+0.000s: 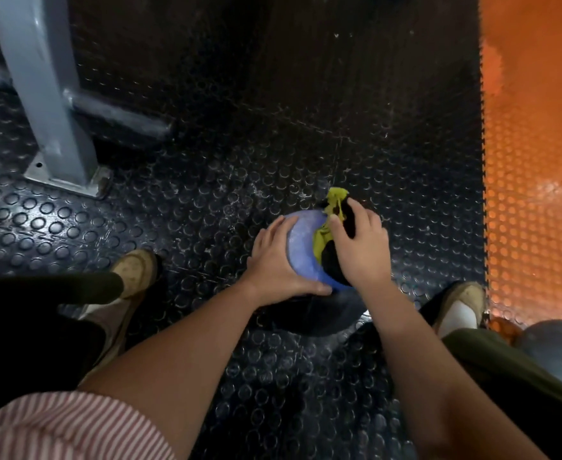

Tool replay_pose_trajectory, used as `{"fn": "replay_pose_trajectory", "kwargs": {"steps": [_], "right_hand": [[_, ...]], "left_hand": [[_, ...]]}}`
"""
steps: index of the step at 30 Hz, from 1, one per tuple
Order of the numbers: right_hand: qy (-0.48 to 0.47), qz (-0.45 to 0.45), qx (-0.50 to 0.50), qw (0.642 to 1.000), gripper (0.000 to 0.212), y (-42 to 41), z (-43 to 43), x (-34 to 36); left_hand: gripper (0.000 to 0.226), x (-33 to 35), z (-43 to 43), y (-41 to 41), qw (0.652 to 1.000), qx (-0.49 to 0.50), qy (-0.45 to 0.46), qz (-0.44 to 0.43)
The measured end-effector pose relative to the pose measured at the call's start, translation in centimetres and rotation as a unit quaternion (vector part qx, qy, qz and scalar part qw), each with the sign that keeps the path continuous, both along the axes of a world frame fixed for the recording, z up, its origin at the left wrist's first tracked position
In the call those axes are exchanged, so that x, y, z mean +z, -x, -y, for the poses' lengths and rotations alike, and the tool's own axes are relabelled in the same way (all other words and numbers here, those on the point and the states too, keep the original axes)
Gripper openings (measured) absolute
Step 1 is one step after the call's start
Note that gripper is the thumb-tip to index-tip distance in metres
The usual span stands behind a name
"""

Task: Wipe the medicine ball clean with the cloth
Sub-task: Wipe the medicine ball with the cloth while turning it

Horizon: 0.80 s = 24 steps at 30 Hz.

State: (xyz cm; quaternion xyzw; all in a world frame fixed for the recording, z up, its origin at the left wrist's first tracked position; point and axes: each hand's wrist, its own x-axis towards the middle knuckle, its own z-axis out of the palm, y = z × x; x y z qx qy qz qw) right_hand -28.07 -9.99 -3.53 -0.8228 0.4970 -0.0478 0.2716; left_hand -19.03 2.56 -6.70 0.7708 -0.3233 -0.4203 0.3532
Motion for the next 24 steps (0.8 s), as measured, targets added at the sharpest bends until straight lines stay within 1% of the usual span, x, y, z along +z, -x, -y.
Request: {"fn": "replay_pose_trajectory", "kwargs": {"steps": [3, 5, 7, 8, 10, 11, 14, 16, 17, 18, 20, 22, 24], "right_hand": [[0.076, 0.014, 0.015, 0.997, 0.062, 1.8, -3.1, 0.3], [0.089, 0.018, 0.064, 0.994, 0.061, 2.4, -4.7, 0.3], [0.088, -0.003, 0.097, 0.991, 0.056, 2.3, -5.0, 0.2], [0.102, -0.014, 0.107, 0.989, 0.053, 1.9, -4.6, 0.1], [0.130, -0.072, 0.123, 0.981, 0.046, 0.5, -3.2, 0.6], [0.116, -0.121, 0.137, 0.976, 0.045, -0.6, -2.3, 0.8], [0.000, -0.240, 0.152, 0.959, 0.048, -4.4, 1.0, 0.8], [-0.080, -0.291, 0.136, 0.944, 0.050, -6.5, 2.6, 0.5], [-0.100, -0.309, 0.132, 0.937, 0.050, -7.1, 2.9, 0.4], [-0.102, -0.315, 0.135, 0.934, 0.049, -7.3, 3.0, 0.3], [-0.050, -0.291, 0.159, 0.942, 0.046, -6.3, 2.2, 0.6], [0.016, -0.237, 0.176, 0.955, 0.044, -4.3, 0.7, 0.8], [0.092, -0.181, 0.172, 0.964, 0.044, -2.0, -1.0, 0.4]], "left_hand": [[0.132, 0.1, 1.0, 0.1, 1.000, 0.013, -0.010, 0.004], [0.133, 0.4, 1.3, -0.4, 0.999, -0.025, -0.026, 0.006], [0.141, 0.8, 0.9, -1.0, 0.994, -0.094, -0.052, 0.018], [0.146, 0.9, 0.6, -1.1, 0.991, -0.117, -0.062, 0.027], [0.152, 1.1, 0.2, -0.7, 0.989, -0.123, -0.077, 0.033], [0.152, 1.0, -0.1, -0.4, 0.989, -0.116, -0.079, 0.037], [0.149, 0.5, -0.8, 0.5, 0.993, -0.100, -0.058, 0.037], [0.148, 0.0, -1.3, 1.0, 0.996, -0.084, -0.023, 0.036], [0.147, -0.1, -1.3, 1.1, 0.997, -0.074, -0.008, 0.033], [0.147, -0.2, -1.4, 1.0, 0.998, -0.064, -0.001, 0.024], [0.147, -0.5, -1.4, 0.5, 0.998, -0.057, 0.002, -0.002], [0.149, -0.5, -1.5, 0.2, 0.998, -0.066, 0.000, -0.005], [0.151, -0.1, -1.5, 0.3, 0.996, -0.086, -0.005, 0.007]]}}
